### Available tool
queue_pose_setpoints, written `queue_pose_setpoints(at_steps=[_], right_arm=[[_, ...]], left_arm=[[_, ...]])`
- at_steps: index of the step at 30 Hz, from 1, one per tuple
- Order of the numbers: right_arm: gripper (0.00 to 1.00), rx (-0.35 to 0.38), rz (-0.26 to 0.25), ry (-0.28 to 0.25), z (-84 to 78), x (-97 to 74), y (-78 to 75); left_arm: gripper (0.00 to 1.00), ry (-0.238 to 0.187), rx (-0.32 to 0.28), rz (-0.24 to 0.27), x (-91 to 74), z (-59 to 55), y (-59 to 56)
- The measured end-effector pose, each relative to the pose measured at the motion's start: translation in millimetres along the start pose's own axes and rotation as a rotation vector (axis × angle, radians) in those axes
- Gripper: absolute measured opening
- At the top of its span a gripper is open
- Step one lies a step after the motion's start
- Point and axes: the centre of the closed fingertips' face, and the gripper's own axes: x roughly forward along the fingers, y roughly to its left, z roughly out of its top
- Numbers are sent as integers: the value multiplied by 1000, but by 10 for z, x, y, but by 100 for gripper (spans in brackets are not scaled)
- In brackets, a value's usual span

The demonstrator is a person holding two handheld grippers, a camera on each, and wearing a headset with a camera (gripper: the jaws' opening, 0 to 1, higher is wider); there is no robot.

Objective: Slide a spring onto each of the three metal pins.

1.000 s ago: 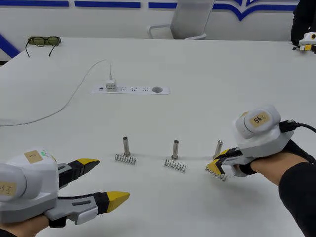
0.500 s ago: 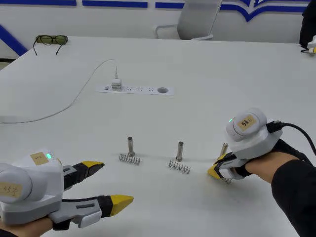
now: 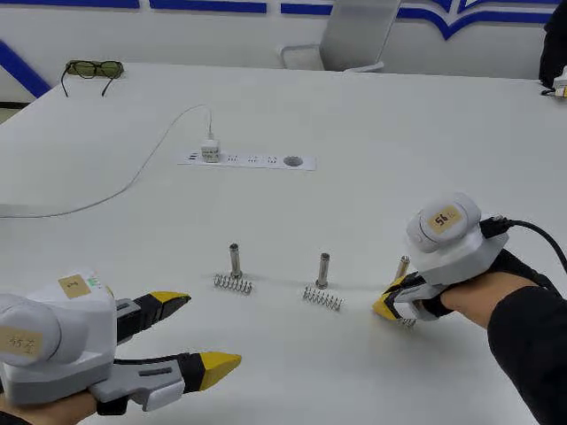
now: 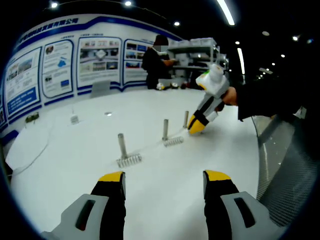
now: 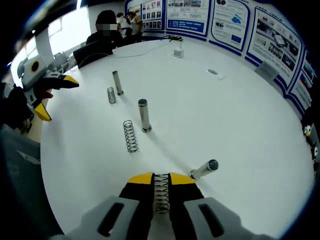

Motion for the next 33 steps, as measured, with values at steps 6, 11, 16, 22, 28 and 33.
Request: queue_pose_setpoints(at_steps=[6, 11, 16, 22, 28, 33], right_arm=[[12, 5, -17, -26, 31, -101, -25], [12, 9, -28, -50, 55, -168, -25], [12, 14, -39, -71, 67, -228, -30], [12, 23, -47, -92, 92, -286, -42], [12, 31, -50, -122, 143, -350, -37], [12, 41, -38, -159, 227, -418, 31]], left_arm=[[64, -2, 4, -8, 11, 12, -18], [64, 0, 9, -21, 47, 16, -52], [63, 3, 18, -36, 75, 17, -69], [63, 7, 28, -52, 105, 34, -125], [63, 13, 53, -92, 198, 82, -264], [61, 9, 70, -136, 301, 160, -395]])
